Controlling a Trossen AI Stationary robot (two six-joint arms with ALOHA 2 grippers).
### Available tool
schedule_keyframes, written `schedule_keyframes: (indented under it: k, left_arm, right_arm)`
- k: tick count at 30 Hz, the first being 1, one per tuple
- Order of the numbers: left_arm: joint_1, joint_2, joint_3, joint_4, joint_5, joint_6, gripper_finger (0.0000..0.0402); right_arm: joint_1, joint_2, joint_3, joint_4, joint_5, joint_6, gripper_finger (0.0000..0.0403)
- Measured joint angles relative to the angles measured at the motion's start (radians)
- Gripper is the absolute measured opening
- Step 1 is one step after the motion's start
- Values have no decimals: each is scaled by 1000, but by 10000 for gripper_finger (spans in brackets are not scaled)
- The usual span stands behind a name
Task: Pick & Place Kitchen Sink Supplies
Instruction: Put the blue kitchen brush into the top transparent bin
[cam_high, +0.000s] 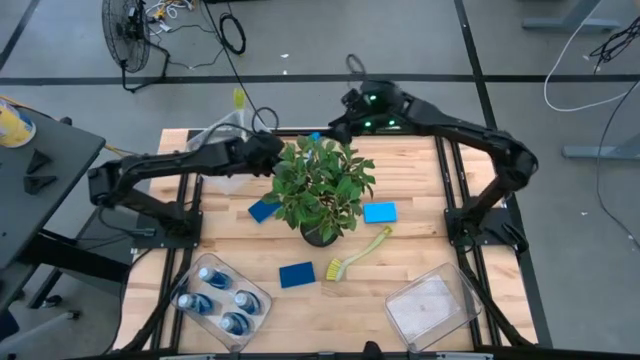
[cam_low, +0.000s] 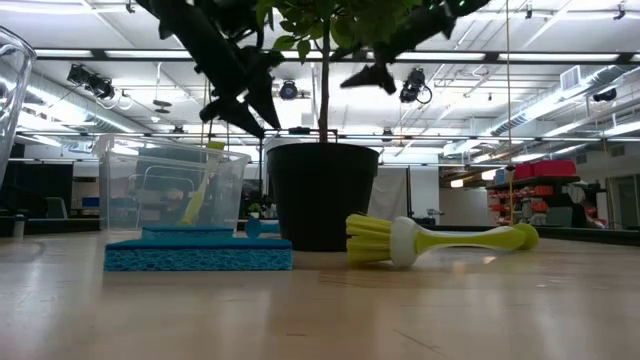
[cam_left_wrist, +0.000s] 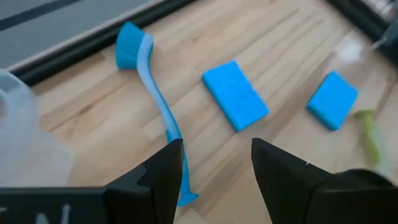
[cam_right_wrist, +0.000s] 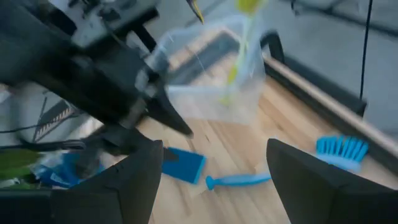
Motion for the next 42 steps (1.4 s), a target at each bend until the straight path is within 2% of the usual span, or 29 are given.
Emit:
schedule_keyframes:
  k: [9, 15, 26, 42]
  left_arm:
    - [-33, 103, 0, 23, -65, 1, 195]
    - [-73, 179, 0, 69, -127, 3, 195]
    - [-154, 314, 0, 96, -253, 53, 195]
    - [-95, 419, 0, 136, -203, -25, 195]
  right_arm:
    - [-7, -193, 0, 4, 21, -41, 285]
    - [-8, -271, 0, 3, 35, -41, 285]
    - [-8, -285, 0, -6, 87, -15, 285]
    - [15, -283, 0, -80, 88, -15, 285]
